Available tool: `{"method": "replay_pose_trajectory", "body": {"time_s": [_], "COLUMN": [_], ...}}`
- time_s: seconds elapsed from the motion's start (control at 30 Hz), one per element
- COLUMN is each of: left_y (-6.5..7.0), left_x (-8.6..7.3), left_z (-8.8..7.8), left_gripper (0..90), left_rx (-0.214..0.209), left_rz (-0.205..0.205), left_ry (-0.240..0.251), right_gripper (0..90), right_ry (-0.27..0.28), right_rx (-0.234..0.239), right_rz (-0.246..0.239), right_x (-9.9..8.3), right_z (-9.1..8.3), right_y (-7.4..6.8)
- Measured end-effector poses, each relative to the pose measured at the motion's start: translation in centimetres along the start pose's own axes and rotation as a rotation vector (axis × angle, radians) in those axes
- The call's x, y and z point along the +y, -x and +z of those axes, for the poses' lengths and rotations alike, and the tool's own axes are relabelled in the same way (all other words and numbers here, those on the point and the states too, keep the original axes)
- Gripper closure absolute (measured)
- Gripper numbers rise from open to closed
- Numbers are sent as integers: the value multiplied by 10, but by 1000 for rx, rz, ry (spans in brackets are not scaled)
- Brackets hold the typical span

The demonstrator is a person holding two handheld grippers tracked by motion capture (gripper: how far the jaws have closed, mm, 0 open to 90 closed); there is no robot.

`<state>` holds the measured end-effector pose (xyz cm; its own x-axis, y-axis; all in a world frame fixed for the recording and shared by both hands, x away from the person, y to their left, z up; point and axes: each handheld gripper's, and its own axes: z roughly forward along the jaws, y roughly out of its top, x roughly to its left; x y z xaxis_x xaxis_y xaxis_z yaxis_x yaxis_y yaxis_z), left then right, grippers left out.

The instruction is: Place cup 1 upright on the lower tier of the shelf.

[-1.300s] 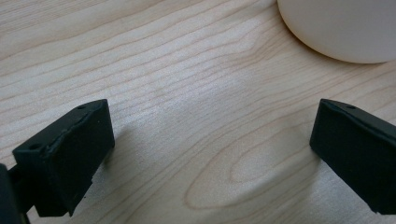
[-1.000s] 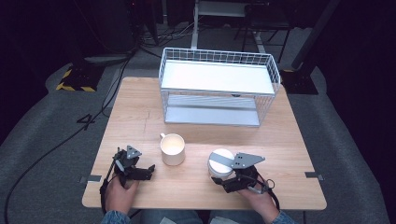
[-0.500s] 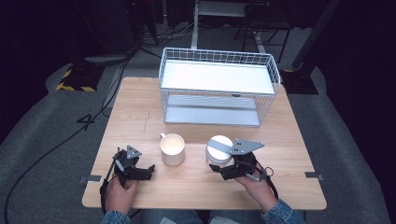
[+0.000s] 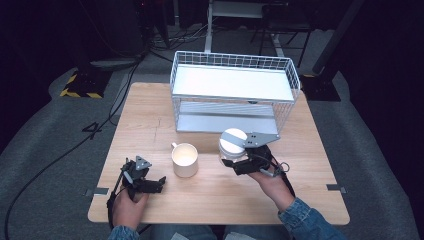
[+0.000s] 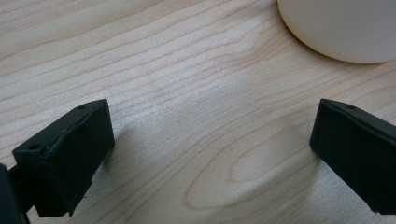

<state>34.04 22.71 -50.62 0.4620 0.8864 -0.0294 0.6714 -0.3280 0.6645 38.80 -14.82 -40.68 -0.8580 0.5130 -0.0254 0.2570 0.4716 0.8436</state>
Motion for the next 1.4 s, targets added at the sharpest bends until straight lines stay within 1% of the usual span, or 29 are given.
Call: {"method": "replay_pose_trajectory", "body": {"time_s": [0.03,0.07,0.1,0.13,0.2,0.27,0.3,0.33,0.37,0.4,0.43,0.47,0.5,0.53,0.6,0.63,0.67,0.77,0.8,0.87,0.9,0.93,1.0,1.03,1.07,1.13,1.17,1.23,1.4], "left_y": [0,0,0,0,0,0,0,0,0,0,0,0,0,0,0,0,0,0,0,0,0,0,0,0,0,0,0,0,0], "left_x": [0,0,0,0,0,0,0,0,0,1,1,1,1,1,1,1,1,1,1,1,1,1,1,1,1,1,1,1,1], "left_z": [0,0,0,0,0,0,0,0,0,0,0,0,0,0,0,0,0,1,1,1,1,1,1,1,1,1,1,1,1], "left_gripper": [3,3,3,3,2,2,2,2,2,2,2,2,2,2,2,2,2,2,2,2,2,2,2,2,2,2,2,2,2], "left_rx": [0,0,0,0,0,1,1,1,1,1,1,1,1,1,1,1,1,1,1,2,2,2,2,3,3,3,3,2,3], "left_rz": [0,0,0,0,0,-1,-1,-1,-1,-1,-1,-1,-1,-1,-1,-1,-1,-2,-2,-1,-1,0,-1,-1,-1,-1,-1,-1,-1], "left_ry": [0,0,0,0,-1,1,1,1,1,1,1,1,1,1,1,1,1,1,1,1,1,0,1,1,1,1,1,1,1], "right_gripper": [193,193,193,193,192,193,193,192,192,193,193,192,192,193,193,193,192,192,192,192,192,192,192,192,192,192,192,192,192], "right_ry": [0,-2,-2,-5,-6,5,5,9,9,9,9,10,10,8,2,2,4,11,17,21,21,20,18,10,10,12,12,17,28], "right_rx": [0,-14,-14,-21,-25,-44,-44,-55,-55,-64,-64,-70,-70,-81,-95,-95,-108,-120,-142,-164,-164,-181,-190,-211,-211,-231,-231,-244,-266], "right_rz": [0,3,3,11,15,24,24,37,37,46,46,64,64,77,89,89,100,112,127,149,149,161,165,170,170,176,176,194,215], "right_x": [0,2,2,3,4,7,7,8,8,9,9,9,9,8,8,8,8,7,7,6,6,5,4,2,2,-1,-1,-3,-6], "right_z": [0,3,3,6,7,9,9,11,11,13,13,16,16,19,23,23,27,29,33,36,36,40,42,47,47,52,52,57,64], "right_y": [0,5,5,10,12,20,20,25,25,30,30,36,36,41,46,46,51,56,60,64,64,68,70,74,74,80,80,86,93]}}
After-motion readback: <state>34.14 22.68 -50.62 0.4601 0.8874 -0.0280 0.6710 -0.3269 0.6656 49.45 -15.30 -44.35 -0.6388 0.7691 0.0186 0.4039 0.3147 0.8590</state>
